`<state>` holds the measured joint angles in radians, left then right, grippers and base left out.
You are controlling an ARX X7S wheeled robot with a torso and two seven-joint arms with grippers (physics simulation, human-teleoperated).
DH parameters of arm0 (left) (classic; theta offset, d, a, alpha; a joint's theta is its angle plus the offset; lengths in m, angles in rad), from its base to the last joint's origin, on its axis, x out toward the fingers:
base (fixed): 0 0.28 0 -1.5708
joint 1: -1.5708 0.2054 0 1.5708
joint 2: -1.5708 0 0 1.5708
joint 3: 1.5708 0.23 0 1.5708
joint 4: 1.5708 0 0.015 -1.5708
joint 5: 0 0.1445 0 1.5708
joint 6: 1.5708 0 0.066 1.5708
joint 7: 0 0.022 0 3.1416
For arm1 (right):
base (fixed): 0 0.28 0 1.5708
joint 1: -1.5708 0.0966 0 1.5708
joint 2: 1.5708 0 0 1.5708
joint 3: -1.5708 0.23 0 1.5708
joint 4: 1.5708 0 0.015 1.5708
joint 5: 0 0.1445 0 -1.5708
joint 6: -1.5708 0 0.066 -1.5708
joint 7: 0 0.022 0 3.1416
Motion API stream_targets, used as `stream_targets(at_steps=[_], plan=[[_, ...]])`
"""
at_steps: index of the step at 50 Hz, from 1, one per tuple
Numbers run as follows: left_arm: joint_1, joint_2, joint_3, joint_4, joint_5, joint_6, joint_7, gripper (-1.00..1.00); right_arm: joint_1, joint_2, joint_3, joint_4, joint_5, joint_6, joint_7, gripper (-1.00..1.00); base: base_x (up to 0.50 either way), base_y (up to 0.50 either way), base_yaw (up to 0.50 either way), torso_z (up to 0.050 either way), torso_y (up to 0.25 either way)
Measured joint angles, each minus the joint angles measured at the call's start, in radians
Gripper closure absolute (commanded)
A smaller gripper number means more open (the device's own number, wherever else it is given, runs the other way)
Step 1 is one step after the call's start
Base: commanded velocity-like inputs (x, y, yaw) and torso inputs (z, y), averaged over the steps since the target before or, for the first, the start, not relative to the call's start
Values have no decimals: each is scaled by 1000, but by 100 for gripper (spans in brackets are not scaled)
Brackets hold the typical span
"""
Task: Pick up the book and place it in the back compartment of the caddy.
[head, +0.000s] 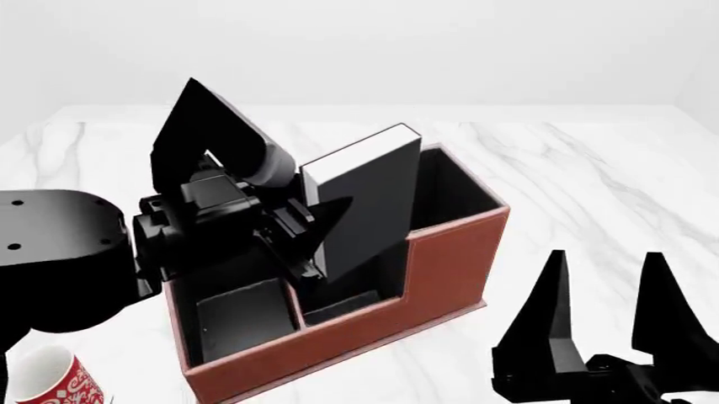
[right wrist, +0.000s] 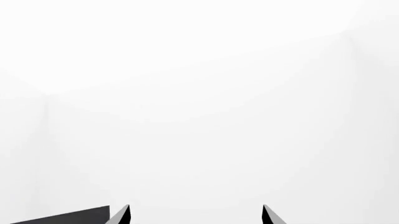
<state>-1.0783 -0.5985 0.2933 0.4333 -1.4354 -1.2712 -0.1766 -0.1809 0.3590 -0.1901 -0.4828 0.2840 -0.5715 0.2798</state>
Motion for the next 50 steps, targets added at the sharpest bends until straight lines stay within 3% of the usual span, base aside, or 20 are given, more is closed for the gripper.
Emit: stream_targets(at_steps=[50], plan=[[28, -44, 119, 61, 164, 73, 155, 100, 3, 8, -18, 12, -5, -3, 6, -100, 0, 0, 0, 0, 1]])
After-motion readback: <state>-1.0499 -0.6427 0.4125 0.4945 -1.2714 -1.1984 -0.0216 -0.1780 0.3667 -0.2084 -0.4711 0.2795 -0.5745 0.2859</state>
